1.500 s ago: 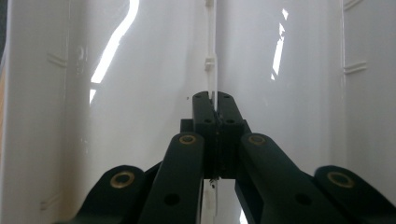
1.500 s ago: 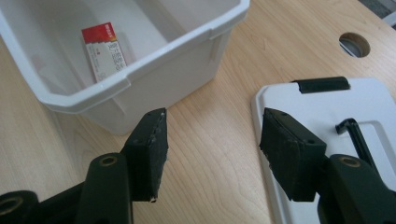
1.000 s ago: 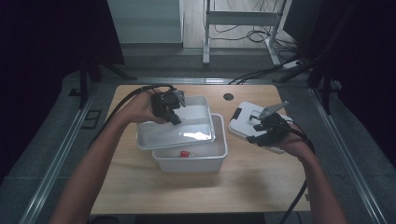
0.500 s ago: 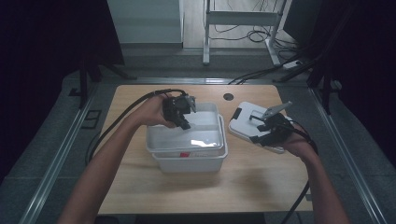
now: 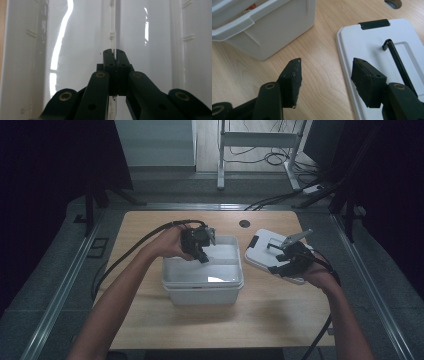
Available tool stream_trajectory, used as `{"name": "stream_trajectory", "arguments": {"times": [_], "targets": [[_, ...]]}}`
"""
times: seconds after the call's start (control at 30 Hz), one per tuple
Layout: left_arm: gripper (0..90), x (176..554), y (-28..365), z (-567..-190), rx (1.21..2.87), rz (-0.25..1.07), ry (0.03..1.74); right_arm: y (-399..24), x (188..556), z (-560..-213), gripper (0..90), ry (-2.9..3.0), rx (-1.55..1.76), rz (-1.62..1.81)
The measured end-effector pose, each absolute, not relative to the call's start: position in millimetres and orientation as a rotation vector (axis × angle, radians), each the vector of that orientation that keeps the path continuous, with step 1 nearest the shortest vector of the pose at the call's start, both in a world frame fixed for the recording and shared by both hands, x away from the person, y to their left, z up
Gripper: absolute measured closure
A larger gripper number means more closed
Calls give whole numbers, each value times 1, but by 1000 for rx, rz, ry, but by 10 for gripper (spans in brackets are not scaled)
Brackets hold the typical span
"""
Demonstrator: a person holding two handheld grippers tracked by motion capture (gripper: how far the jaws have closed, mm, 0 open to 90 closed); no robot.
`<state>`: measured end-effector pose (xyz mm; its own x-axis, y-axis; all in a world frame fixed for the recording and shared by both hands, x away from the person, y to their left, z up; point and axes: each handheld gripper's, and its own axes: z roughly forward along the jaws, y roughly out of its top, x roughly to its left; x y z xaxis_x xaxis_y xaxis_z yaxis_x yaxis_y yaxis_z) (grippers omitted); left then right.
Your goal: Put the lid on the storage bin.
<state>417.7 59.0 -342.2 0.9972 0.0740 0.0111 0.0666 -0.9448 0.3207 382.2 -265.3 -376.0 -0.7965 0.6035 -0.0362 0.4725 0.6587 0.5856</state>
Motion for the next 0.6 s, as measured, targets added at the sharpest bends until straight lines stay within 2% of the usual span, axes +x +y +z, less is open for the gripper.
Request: {"name": "stream_trajectory", "arguments": {"times": [0.2, 0.3, 0.5, 0.6], "targets": [[892, 418, 55, -350, 2831, 32, 106, -268, 382, -379, 415, 2649, 885, 839], [862, 419, 54, -354, 2831, 30, 91, -269, 382, -380, 415, 2648, 890, 834], [595, 418, 62, -352, 2795, 97, 102, -272, 383, -380, 415, 2646, 898, 828], [540, 416, 72, -344, 2759, 124, 120, -273, 385, -380, 415, 2645, 910, 821]]}}
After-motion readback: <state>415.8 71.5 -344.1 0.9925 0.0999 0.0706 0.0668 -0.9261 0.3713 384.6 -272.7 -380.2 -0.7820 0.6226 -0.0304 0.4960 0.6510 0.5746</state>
